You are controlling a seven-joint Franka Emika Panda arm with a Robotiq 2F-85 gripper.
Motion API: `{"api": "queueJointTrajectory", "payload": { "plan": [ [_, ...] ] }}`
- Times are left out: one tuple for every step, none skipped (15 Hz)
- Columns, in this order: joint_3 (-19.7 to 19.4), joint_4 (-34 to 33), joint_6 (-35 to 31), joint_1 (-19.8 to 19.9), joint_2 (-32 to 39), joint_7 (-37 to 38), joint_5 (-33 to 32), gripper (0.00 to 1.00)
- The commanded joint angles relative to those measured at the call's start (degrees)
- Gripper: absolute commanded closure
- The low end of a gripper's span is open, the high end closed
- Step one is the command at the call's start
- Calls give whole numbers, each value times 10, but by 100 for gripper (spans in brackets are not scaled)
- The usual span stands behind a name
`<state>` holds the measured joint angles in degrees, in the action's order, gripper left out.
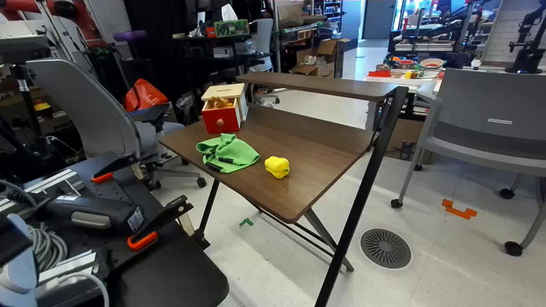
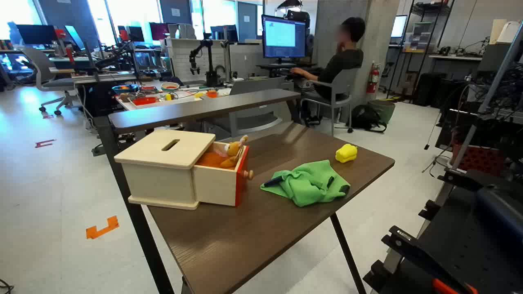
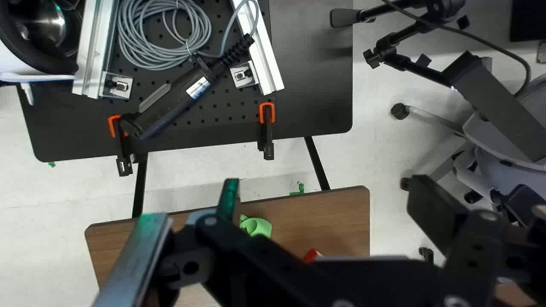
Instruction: Move the yellow pepper backwards
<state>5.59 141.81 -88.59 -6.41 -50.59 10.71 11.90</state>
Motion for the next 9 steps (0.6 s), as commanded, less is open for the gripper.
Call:
{"api": "queueJointTrajectory", "payload": {
  "plan": [
    [8, -2, 3, 13, 0, -8, 6, 0],
    [12, 3, -24, 24, 7, -1, -2, 0],
    [13, 8, -40, 29, 15, 0, -5, 0],
    [17, 16, -72, 41, 27, 5, -13, 0],
    [20, 24, -102, 50, 39, 10, -20, 0],
    [21, 34, -142, 61, 57, 16, -28, 0],
    [25, 42, -183, 73, 78, 27, -38, 0],
    [26, 49, -224, 85, 104, 38, -48, 0],
    [28, 56, -272, 99, 135, 52, -62, 0]
  ]
}}
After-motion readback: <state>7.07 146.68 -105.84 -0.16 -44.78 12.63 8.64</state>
